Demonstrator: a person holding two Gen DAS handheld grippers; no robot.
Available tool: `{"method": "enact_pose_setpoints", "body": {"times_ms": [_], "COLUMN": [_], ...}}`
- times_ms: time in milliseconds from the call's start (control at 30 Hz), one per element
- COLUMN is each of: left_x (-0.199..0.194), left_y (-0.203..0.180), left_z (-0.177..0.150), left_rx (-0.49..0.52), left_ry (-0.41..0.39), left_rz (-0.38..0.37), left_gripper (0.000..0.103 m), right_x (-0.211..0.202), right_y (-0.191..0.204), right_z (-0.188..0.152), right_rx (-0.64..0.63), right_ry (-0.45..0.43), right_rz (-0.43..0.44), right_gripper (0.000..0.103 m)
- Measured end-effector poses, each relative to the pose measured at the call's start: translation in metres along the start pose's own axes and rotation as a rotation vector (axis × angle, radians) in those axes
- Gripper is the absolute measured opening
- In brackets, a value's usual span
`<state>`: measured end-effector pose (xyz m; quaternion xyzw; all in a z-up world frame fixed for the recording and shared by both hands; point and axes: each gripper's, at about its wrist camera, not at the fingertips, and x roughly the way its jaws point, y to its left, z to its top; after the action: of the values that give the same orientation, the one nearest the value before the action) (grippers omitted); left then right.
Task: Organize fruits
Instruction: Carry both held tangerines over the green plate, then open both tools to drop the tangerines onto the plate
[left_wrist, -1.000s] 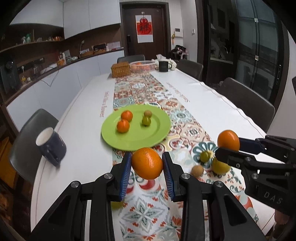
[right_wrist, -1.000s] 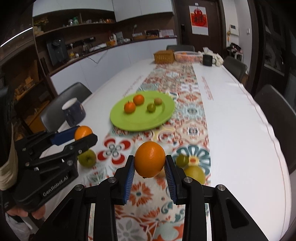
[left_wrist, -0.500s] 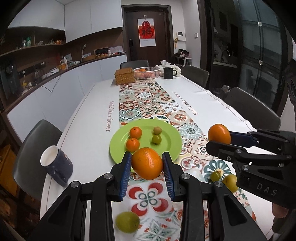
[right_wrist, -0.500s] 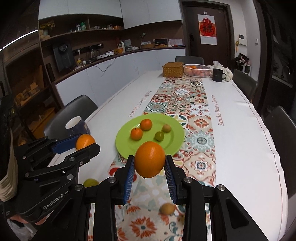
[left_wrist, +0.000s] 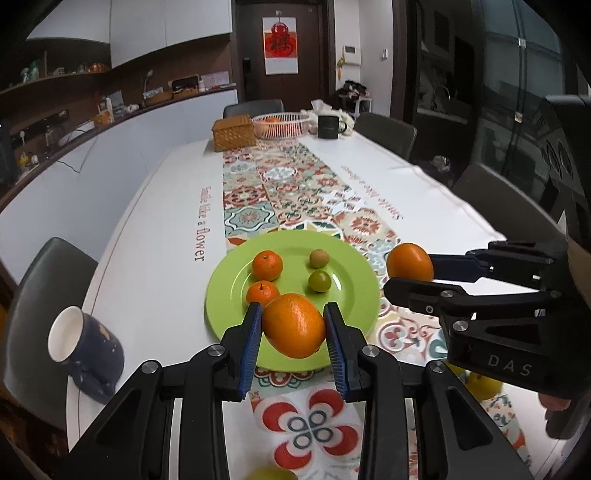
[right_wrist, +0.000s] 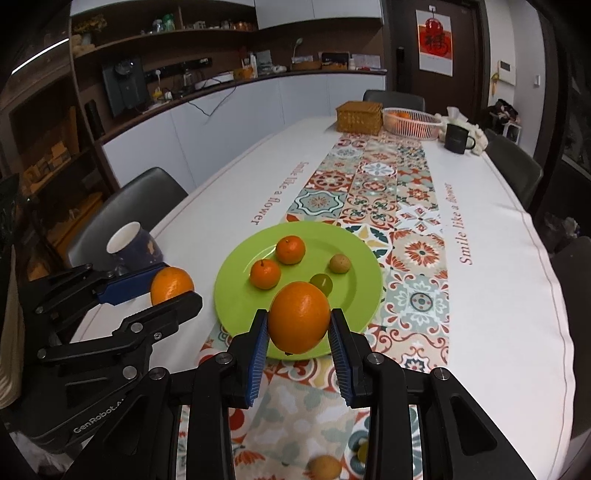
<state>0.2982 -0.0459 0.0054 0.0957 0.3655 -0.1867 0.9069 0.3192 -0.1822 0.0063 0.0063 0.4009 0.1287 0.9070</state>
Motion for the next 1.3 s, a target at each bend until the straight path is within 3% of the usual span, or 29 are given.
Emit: {"method": "enact_pose_setpoints", "body": {"times_ms": [400, 700, 767, 867, 1033, 1133, 1300], "left_x": [0.061, 0.074, 0.072, 0.060, 0.035, 0.019, -0.012], "left_y": [0.017, 0.015, 0.016, 0.016, 0.014, 0.007, -0.006], "left_z": [-0.006, -0.012, -0.012, -0.011, -0.015, -0.017, -0.021], "left_rx": [-0.002, 0.022, 0.023, 0.023, 0.005, 0.005, 0.006], "left_ry": [0.143, 0.180, 0.175, 0.149, 0.117, 0.099, 0.056], "left_rz": [-0.020, -0.018, -0.005, 0.022, 0.041, 0.064, 0.066], "left_gripper": [0.034, 0.037, 0.056, 0.057, 0.063, 0.070, 0.078], "right_x": [0.062, 0.086, 0.085, 0.077, 0.045, 0.024, -0.011], "right_y": [-0.012, -0.013, -0.013, -0.014, -0.015, -0.013, -0.011], "right_z": [0.009, 0.005, 0.005, 0.006, 0.000, -0.004, -0.012], "right_rx": [0.007, 0.000, 0.003, 0.006, 0.001, -0.007, -0.031], "right_ry": [0.143, 0.200, 0.191, 0.168, 0.099, 0.056, 0.003], "right_rz": [0.005, 0.007, 0.013, -0.023, -0.055, -0.088, -0.106], "right_gripper": [0.034, 0.034, 0.034, 0.046, 0.047, 0.058, 0.058]}}
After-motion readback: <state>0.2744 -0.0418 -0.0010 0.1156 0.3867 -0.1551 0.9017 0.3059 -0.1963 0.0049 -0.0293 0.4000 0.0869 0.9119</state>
